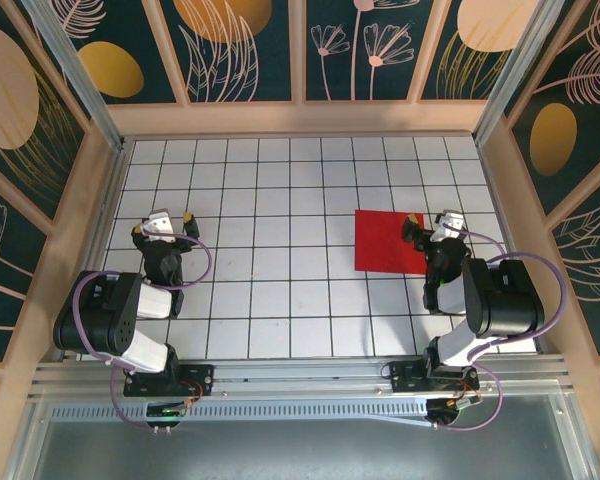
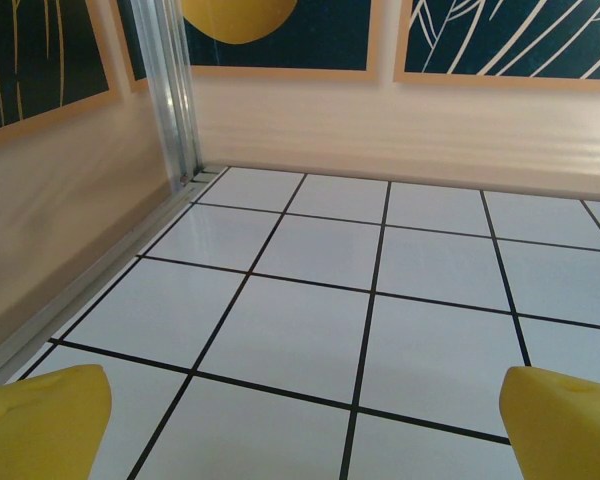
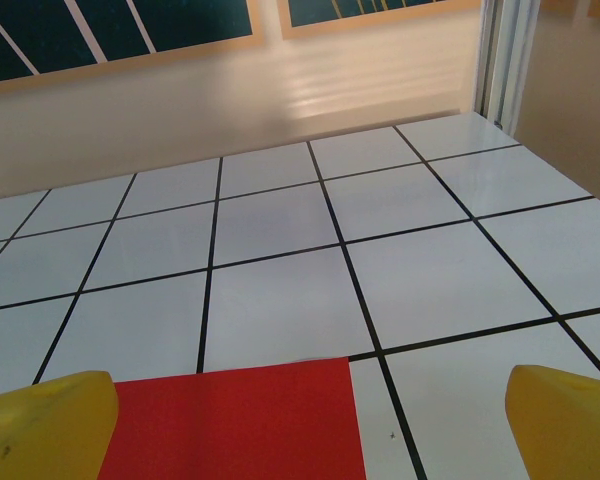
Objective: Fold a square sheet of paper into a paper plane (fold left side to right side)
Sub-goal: Move the square sheet of paper to the center of the table.
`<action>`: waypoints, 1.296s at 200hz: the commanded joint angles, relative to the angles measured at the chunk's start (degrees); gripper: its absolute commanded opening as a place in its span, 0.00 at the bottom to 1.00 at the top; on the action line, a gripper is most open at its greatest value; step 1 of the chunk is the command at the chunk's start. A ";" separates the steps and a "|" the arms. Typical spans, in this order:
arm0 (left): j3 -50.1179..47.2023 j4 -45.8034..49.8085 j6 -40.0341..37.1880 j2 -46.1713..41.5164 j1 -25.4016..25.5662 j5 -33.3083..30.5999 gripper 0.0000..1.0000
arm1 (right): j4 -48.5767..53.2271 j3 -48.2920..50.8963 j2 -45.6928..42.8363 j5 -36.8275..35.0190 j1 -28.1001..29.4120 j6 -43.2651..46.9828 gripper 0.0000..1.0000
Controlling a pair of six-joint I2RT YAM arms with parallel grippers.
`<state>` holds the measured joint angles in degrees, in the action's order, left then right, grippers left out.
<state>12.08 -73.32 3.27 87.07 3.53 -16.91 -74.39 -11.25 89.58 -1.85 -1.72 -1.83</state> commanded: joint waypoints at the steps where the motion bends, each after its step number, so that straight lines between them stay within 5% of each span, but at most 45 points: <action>1: 0.25 -2.44 0.95 0.21 -0.39 0.56 0.99 | -1.73 -1.19 -0.06 0.03 0.39 0.60 0.99; 62: 1.12 1.52 1.02 -3.38 -0.37 0.05 0.99 | 2.84 -2.50 -2.71 1.15 -0.90 -0.86 0.99; 97: 8.51 23.29 2.89 -15.12 -0.32 -0.70 0.99 | 25.80 -10.92 -12.63 -0.16 -1.13 -3.32 0.99; 125: 17.66 44.18 9.29 -20.87 -0.37 0.87 0.99 | 53.77 -24.33 -17.11 0.60 -1.53 -10.79 0.99; 159: 26.20 60.37 18.08 -22.50 -0.37 15.69 0.99 | 75.77 -36.20 -15.70 10.64 -1.67 -19.41 0.99; 201: 30.43 68.66 25.63 -19.79 0.95 31.73 0.99 | 75.57 -32.96 -13.93 24.76 0.67 -29.01 0.99; 259: 27.73 63.03 32.99 -15.87 7.44 35.07 0.99 | 74.19 -36.87 0.56 24.85 8.93 -30.56 0.90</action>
<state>40.82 -8.80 31.27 69.14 9.50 14.02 -1.17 -45.19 85.17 21.06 5.54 -30.00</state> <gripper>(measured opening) 0.989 0.920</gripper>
